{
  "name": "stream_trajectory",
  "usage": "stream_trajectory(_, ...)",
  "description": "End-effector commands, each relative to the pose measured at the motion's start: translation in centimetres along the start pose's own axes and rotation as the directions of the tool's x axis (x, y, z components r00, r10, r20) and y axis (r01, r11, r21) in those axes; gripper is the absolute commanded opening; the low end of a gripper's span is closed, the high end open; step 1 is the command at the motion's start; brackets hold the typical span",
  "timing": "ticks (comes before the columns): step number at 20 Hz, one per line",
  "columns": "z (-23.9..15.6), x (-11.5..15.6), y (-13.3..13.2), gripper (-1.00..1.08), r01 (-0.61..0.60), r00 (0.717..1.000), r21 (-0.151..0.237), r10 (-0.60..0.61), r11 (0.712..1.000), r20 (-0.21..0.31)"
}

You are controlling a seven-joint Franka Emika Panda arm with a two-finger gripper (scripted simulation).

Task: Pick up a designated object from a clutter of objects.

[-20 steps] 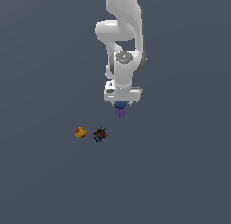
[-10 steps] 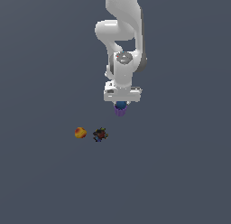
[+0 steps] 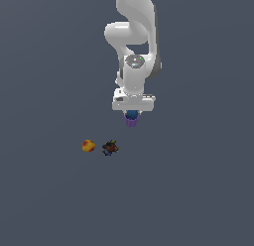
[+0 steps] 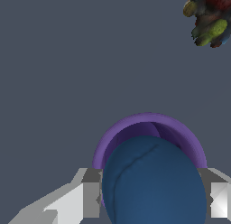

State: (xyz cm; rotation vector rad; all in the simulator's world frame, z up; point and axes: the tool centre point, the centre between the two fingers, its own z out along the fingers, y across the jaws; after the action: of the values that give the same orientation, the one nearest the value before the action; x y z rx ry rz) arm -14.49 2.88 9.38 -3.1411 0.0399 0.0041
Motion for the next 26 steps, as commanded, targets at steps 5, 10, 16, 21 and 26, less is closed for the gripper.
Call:
stream_trajectory(5, -2.6, 1.1, 1.3, -1.00, 0.000, 1.000, 0.002, 0.000, 1.000, -0.002)
stream_trajectory(10, -5.8, 2.4, 2.8, -1.00, 0.000, 1.000, 0.003, 0.000, 1.000, -0.002)
stream_trajectory(16, -10.5, 4.3, 5.2, -1.00, 0.000, 1.000, 0.003, 0.000, 1.000, -0.002)
stream_trajectory(21, -14.7, 6.0, 7.4, -1.00, 0.000, 1.000, 0.003, 0.000, 1.000, -0.002)
stream_trajectory(26, -19.1, 8.0, 9.7, -1.00, -0.001, 1.000, 0.002, 0.001, 1.000, -0.002)
